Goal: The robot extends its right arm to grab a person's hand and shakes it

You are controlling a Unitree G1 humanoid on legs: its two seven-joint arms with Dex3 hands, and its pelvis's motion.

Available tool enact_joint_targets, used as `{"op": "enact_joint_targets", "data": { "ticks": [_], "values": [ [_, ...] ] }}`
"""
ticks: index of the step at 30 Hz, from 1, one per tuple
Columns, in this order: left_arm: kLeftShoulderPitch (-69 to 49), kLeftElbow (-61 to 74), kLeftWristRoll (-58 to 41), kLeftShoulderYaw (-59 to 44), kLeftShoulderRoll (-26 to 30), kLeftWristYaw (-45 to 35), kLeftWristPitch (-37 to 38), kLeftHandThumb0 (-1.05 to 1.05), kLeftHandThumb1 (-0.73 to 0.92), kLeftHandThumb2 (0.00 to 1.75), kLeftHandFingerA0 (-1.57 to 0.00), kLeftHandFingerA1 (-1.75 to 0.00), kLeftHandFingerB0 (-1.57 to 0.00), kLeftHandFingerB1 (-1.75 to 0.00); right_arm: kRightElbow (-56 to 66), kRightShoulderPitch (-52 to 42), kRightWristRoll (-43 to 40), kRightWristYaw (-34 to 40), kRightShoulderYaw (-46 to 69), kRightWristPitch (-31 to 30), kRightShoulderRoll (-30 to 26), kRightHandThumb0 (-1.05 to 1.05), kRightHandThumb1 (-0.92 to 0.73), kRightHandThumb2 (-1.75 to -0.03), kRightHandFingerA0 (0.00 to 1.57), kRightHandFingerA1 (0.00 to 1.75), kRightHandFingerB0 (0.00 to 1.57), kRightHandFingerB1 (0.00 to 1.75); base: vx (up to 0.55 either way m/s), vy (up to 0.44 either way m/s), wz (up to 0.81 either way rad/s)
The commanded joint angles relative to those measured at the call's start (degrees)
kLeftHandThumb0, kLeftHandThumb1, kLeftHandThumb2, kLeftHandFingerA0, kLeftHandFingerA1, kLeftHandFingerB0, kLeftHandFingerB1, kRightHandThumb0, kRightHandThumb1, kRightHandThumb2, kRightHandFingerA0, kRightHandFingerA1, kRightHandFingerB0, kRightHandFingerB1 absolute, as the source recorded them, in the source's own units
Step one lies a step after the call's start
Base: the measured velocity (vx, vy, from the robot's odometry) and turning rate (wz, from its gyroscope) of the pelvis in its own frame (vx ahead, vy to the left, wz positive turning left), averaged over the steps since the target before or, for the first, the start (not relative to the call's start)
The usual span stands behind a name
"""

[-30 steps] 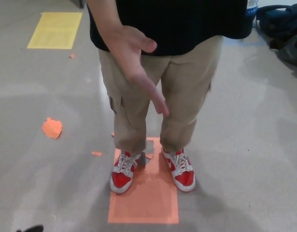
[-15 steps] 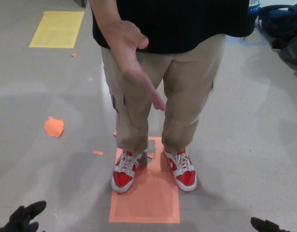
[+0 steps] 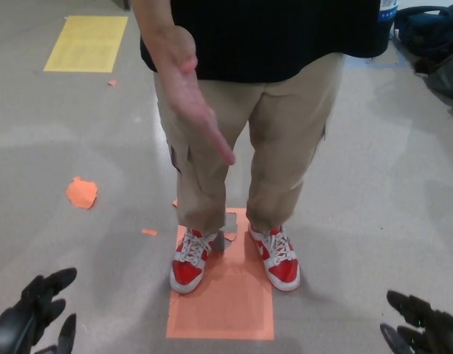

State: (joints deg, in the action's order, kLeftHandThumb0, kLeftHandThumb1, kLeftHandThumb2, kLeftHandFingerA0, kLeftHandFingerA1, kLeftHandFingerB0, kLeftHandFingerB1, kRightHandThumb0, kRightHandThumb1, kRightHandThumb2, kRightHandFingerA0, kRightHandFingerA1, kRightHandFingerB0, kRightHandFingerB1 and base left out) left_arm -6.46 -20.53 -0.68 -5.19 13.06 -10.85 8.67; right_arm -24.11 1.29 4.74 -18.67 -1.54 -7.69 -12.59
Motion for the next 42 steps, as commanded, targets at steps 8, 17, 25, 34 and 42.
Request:
{"op": "enact_joint_targets", "data": {
  "ticks": [8, 17, 25, 34, 42],
  "values": [
    [1.47, 6.06, 1.33, 0.21, 1.24, 1.26, -6.8, -0.3, 0.69, 1.18, 0.0, -0.47, 0.0, -0.48, -0.52, 2.23, -2.7, -1.39, 1.41, 0.5, -0.48, -0.73, -0.67, -0.86, 0.0, 0.05, 0.0, 0.0, 0.0, 0.0, 0.0],
    [0.64, 6.4, 1.68, 0.38, 1.54, 1.08, -7.03, -0.3, 0.69, 1.18, 0.0, -0.47, 0.0, -0.47, 2.28, 0.55, -0.44, -0.11, -0.22, -0.06, -1.4, -0.84, -0.72, -1.01, 0.0, 0.16, 0.0, 0.11, 0.0, 0.0, 0.0],
    [-2.15, 8.6, 0.85, 0.04, 1.45, 0.31, -7.15, -0.3, 0.69, 1.18, 0.0, -0.48, 0.0, -0.48, 6.15, -2.47, -0.48, -0.57, -0.76, -0.47, -1.78, -0.83, -0.7, -0.99, 0.0, 0.17, 0.0, 0.1, 0.0, 0.0, 0.0],
    [-6.2, 14.06, 4.77, 1.68, 0.76, 3.72, -12.72, -0.31, 0.68, 1.16, 0.0, -0.48, 0.0, -0.47, 9.1, -4.95, 0.91, 0.52, -2.06, -1.52, -1.97, -0.73, -0.83, -0.65, 0.0, 0.19, 0.0, 0.0, 0.0, 0.0, 0.0],
    [-7.32, 15.76, 5.92, 2.38, -0.05, 5.14, -15.35, -0.31, 0.68, 1.16, 0.0, -0.47, 0.0, -0.47, 10.47, -5.92, 0.82, 0.7, -2.58, -1.92, -2.24, -0.78, -0.68, -0.9, 0.01, 0.15, 0.0, 0.0, 0.0, 0.0, 0.0]
  ]
}}
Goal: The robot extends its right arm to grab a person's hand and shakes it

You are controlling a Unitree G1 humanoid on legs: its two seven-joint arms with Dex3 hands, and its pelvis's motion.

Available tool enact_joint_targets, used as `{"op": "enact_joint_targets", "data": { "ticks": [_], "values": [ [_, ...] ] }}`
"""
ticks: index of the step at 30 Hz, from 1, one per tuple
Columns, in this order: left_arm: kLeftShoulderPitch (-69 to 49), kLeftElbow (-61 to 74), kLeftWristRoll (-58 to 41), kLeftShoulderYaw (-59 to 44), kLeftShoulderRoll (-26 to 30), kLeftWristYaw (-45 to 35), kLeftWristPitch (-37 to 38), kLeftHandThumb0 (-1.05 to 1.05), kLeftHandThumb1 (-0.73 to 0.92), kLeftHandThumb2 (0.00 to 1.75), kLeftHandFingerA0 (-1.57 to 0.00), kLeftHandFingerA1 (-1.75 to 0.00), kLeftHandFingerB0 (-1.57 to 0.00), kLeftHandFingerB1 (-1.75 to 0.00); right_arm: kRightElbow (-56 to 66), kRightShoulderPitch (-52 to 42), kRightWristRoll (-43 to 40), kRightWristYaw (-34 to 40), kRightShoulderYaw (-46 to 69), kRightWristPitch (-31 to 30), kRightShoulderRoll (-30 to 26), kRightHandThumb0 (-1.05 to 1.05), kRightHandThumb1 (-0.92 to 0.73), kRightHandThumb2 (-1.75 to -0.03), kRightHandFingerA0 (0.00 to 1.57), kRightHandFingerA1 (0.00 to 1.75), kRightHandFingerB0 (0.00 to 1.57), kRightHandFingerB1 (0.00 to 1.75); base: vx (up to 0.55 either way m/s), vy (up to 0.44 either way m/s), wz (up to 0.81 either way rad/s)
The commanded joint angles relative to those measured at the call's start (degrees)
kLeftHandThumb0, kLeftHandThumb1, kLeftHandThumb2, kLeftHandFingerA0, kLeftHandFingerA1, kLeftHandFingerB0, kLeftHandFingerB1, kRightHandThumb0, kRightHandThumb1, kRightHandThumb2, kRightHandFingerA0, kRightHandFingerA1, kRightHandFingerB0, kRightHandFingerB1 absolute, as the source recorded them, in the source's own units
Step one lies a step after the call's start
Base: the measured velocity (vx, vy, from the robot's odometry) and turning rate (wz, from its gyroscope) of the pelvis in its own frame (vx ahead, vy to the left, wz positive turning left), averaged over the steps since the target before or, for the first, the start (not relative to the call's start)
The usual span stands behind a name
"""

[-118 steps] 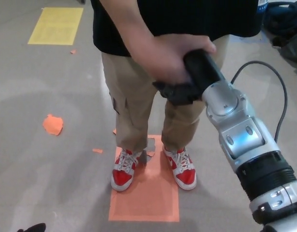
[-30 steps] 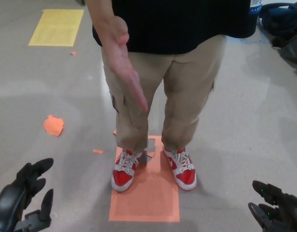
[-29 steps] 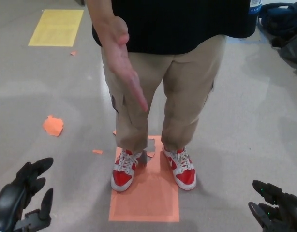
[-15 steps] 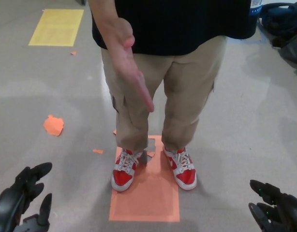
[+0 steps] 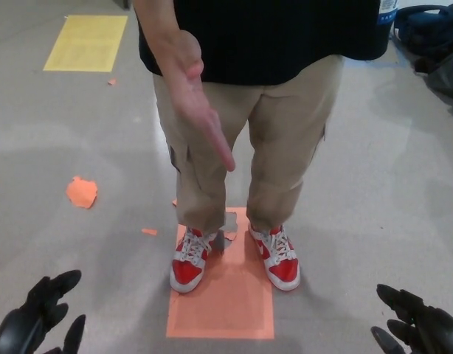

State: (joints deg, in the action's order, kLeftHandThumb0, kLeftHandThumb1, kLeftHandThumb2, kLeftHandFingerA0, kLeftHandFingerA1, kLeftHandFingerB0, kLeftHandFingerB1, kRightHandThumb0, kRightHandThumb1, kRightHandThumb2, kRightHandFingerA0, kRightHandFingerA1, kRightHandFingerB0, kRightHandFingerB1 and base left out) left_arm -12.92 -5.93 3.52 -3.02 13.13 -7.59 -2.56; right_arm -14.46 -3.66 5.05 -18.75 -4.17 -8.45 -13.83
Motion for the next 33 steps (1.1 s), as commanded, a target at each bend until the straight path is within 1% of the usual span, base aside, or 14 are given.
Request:
{"op": "enact_joint_targets", "data": {
  "ticks": [1, 5, 7, 16, 17, 18, 21, 29, 30, 31, 32, 33],
  "values": [
    [-0.9, 1.28, 1.69, 0.21, -0.13, 1.82, -4.11, -0.3, 0.68, 1.16, 0.0, -0.47, 0.0, -0.47, 1.05, -1.06, 0.47, 0.69, 0.02, -1.32, -1.03, -0.77, -0.68, -0.9, 0.01, 0.16, 0.0, 0.0, 0.0, 0.0, 0.0],
    [-0.72, 1.29, 1.01, 0.03, -0.14, 1.18, -5.12, -0.31, 0.68, 1.16, 0.0, -0.47, 0.0, -0.47, 1.65, -1.28, 0.1, 0.54, 0.12, -1.46, -0.8, -0.77, -0.67, -0.89, 0.0, 0.15, 0.0, 0.0, 0.0, 0.0, 0.0],
    [-0.84, 1.16, 0.86, -0.03, -0.18, 1.15, -4.6, -0.3, 0.68, 1.16, 0.0, -0.47, 0.0, -0.47, 1.81, -1.25, 1.17, 1.17, -0.4, -1.66, -1.01, -0.77, -0.67, -0.88, 0.04, 0.18, 0.0, 0.0, 0.0, 0.0, 0.0],
    [-1.49, 1.17, 0.71, -0.04, -0.33, 1.26, -5.15, -0.31, 0.68, 1.16, 0.0, -0.47, 0.0, -0.47, 1.7, -1.27, 1.71, 1.27, -1.32, -2.68, -0.98, -0.79, -0.68, -0.91, 0.02, 0.16, 0.0, 0.01, 0.0, 0.0, 0.0],
    [-1.59, 0.96, 0.1, -0.28, -0.42, 0.86, -5.02, -0.3, 0.68, 1.16, 0.0, -0.48, 0.0, -0.47, 1.64, -1.4, 2.24, 1.33, -1.73, -2.33, -1.21, -0.71, -0.85, -0.66, 0.0, 0.21, 0.0, 0.0, 0.0, 0.0, 0.0],
    [-1.66, 0.89, 0.01, -0.32, -0.41, 0.75, -4.87, -0.3, 0.69, 1.17, 0.0, -0.48, 0.0, -0.47, 1.66, -1.54, 2.44, 1.39, -1.9, -2.25, -1.27, -0.82, -0.72, -1.0, 0.0, 0.17, 0.0, 0.09, 0.0, 0.0, 0.0],
    [-2.23, 0.95, 0.94, 0.05, -0.02, 1.04, -4.11, -0.3, 0.69, 1.17, 0.0, -0.48, 0.0, -0.47, 1.17, -2.08, 1.37, 1.12, -1.49, -1.44, -0.85, -0.82, -0.71, -0.99, 0.0, 0.17, 0.0, 0.09, 0.0, 0.0, 0.0],
    [-2.5, 2.4, 1.33, 0.04, 0.02, 1.31, -6.22, -0.32, 0.65, 1.15, 0.0, -0.48, 0.0, -0.47, 1.61, -2.06, 2.08, 1.48, -1.99, -2.06, -1.05, -0.82, -0.71, -0.99, 0.0, 0.14, 0.0, 0.08, 0.0, 0.0, 0.0],
    [-2.85, 2.67, 0.75, -0.16, -0.06, 0.9, -6.47, -0.55, 0.92, 0.68, -0.13, -0.32, -0.09, -0.28, 2.1, -2.5, 2.56, 1.77, -2.28, -2.44, -1.12, -0.81, -0.71, -0.99, 0.0, 0.15, 0.0, 0.08, 0.0, 0.0, 0.0],
    [-2.98, 2.3, -0.01, -0.42, -0.19, 0.43, -5.59, -0.55, 0.92, 0.68, -0.13, -0.32, -0.09, -0.28, 2.47, -2.77, 2.8, 1.91, -2.42, -2.69, -1.18, -0.81, -0.71, -0.99, 0.0, 0.15, 0.0, 0.08, 0.0, 0.0, 0.0],
    [-2.86, 1.77, 0.52, -0.24, -0.05, 0.74, -4.95, -0.31, 0.68, 1.16, 0.0, -0.48, 0.0, -0.48, 2.33, -2.78, 2.85, 1.86, -2.5, -2.26, -1.26, -0.82, -0.72, -0.98, 0.0, 0.15, 0.0, 0.07, 0.0, 0.0, 0.0],
    [-2.9, 1.75, 1.13, -0.06, 0.11, 1.13, -4.89, -0.31, 0.67, 1.16, 0.0, -0.48, 0.0, -0.47, 2.48, -2.67, 3.18, 1.89, -2.75, -2.36, -1.38, -0.83, -0.72, -0.99, 0.0, 0.15, 0.0, 0.07, 0.0, 0.0, 0.0]
  ]
}}
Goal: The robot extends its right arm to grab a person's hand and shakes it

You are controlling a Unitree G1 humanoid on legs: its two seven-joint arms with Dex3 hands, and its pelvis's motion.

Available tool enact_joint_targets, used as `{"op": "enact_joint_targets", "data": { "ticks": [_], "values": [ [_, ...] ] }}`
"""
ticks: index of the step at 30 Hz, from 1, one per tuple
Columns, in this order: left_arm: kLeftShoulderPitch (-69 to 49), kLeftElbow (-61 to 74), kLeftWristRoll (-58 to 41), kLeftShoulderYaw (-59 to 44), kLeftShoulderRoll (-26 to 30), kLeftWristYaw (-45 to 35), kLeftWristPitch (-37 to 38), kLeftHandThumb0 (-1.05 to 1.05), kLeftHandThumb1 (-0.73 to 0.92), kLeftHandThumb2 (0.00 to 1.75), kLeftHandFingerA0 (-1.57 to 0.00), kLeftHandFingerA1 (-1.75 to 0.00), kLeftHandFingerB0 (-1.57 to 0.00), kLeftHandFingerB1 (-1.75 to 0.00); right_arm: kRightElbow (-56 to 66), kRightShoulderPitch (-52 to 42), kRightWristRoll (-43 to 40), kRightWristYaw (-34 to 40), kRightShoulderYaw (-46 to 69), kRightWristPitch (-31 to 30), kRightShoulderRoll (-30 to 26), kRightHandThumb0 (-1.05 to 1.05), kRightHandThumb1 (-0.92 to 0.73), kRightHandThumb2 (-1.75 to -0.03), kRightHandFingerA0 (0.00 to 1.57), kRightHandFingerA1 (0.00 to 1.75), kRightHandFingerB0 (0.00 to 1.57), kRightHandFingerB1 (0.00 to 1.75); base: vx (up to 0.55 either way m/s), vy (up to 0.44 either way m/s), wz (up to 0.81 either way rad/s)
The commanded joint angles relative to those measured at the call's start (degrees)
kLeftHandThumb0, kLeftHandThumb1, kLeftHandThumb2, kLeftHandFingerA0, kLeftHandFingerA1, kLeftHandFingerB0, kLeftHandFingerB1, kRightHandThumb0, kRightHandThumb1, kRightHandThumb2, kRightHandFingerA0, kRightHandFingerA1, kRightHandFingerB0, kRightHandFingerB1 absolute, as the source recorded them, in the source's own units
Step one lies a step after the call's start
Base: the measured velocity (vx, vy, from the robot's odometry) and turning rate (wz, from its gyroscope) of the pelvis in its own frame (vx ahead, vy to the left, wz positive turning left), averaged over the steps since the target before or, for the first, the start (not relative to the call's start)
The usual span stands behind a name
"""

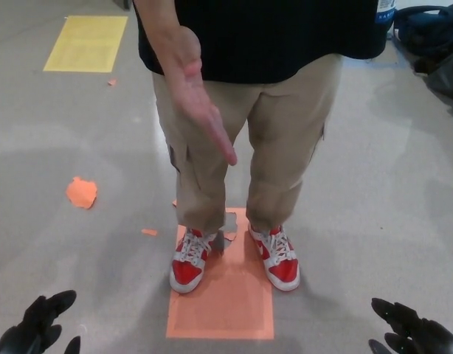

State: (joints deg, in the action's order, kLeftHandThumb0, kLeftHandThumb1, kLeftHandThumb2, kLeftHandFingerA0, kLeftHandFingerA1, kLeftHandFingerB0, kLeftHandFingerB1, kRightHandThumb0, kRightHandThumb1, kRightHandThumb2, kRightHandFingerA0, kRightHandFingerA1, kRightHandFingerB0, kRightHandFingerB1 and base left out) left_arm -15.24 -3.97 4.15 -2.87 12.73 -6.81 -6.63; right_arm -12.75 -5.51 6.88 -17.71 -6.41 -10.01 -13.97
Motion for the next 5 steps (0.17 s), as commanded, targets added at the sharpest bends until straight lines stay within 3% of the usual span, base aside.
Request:
{"op": "enact_joint_targets", "data": {
  "ticks": [1, 5],
  "values": [
    [-0.39, -0.07, 0.71, -0.18, 0.56, 0.51, -1.14, -0.31, 0.67, 1.16, 0.0, -0.48, 0.0, -0.47, 0.83, -0.53, 1.61, 0.87, -0.68, -0.72, -1.38, -0.83, -0.73, -0.99, 0.0, 0.16, 0.0, 0.07, 0.0, 0.0, 0.0],
    [-0.47, -0.09, 0.24, -0.57, 0.45, 0.41, -0.77, -0.31, 0.67, 1.16, 0.0, -0.48, 0.0, -0.47, 0.89, -0.24, 2.03, 1.08, -1.11, -0.68, -1.42, -0.84, -0.73, -1.0, 0.01, 0.16, 0.0, 0.07, 0.0, 0.0, 0.0]
  ]
}}
